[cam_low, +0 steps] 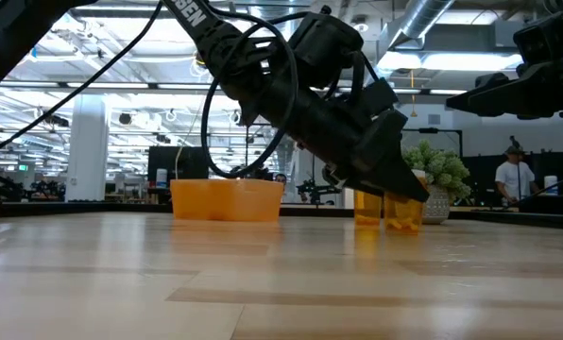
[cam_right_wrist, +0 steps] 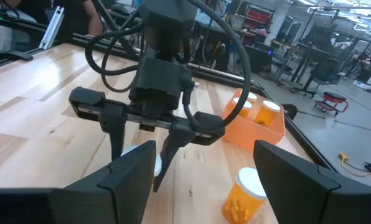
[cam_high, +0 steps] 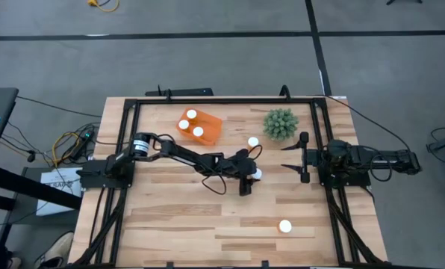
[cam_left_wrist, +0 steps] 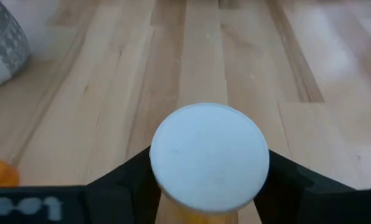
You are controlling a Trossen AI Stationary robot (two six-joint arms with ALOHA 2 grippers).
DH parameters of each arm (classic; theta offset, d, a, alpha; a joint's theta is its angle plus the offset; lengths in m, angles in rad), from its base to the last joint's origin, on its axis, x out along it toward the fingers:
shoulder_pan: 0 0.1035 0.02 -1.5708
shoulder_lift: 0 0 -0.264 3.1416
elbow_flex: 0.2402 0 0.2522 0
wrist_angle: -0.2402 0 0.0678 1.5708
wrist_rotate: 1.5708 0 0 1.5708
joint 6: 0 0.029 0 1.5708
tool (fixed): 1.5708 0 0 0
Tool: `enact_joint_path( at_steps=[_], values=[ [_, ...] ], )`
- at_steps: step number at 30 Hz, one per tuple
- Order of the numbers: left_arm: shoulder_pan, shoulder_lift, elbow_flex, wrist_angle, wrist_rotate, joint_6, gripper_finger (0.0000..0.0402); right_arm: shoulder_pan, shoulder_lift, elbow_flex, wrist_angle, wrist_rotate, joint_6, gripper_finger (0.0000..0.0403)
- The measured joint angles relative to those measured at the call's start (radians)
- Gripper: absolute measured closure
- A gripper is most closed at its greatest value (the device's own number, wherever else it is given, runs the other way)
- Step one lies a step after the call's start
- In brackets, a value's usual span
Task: Pick and place pill bottles into a basket
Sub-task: Put the orange pill bottle into the orange bin
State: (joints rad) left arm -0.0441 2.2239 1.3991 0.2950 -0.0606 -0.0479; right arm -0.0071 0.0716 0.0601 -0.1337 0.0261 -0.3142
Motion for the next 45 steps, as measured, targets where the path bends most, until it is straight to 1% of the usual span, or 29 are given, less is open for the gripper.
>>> enact_joint_path(
  at_steps=[4,10,19,22,30,39,43,45],
  values=[
    [0.012,-0.023,0.0,0.009,-0.002,0.0,0.0227,0.0,0.0,0.0,0.0,0.0,0.0,0.0138],
    [0.04,-0.096,0.0,-0.016,-0.019,0.018,0.0218,0.0,0.0,0.0,0.0,0.0,0.0,0.0138],
    [0.074,-0.255,0.001,-0.239,-0.208,0.14,0.0215,0.0,0.0,0.0,0.0,0.001,0.0,0.0138],
    [0.101,-0.298,-0.005,-0.293,-0.24,0.155,0.0215,0.0,0.0,0.0,0.0,0.001,0.0,0.0138],
    [0.208,-0.426,-0.166,-0.26,-0.243,0.125,0.0215,0.0,0.0,0.0,0.0,0.001,0.0,0.0138],
    [0.318,-0.567,-0.426,-0.046,-0.258,0.062,0.0214,0.0,0.0,0.0,0.0,0.001,0.0,0.0138],
    [0.359,-0.615,-0.523,0.021,-0.27,0.04,0.0214,0.0,0.0,0.0,0.0,0.001,0.0,0.0138],
    [0.377,-0.629,-0.56,0.028,-0.29,0.03,0.0214,0.0,0.0,0.0,0.0,0.001,0.0,0.0138]
  ],
)
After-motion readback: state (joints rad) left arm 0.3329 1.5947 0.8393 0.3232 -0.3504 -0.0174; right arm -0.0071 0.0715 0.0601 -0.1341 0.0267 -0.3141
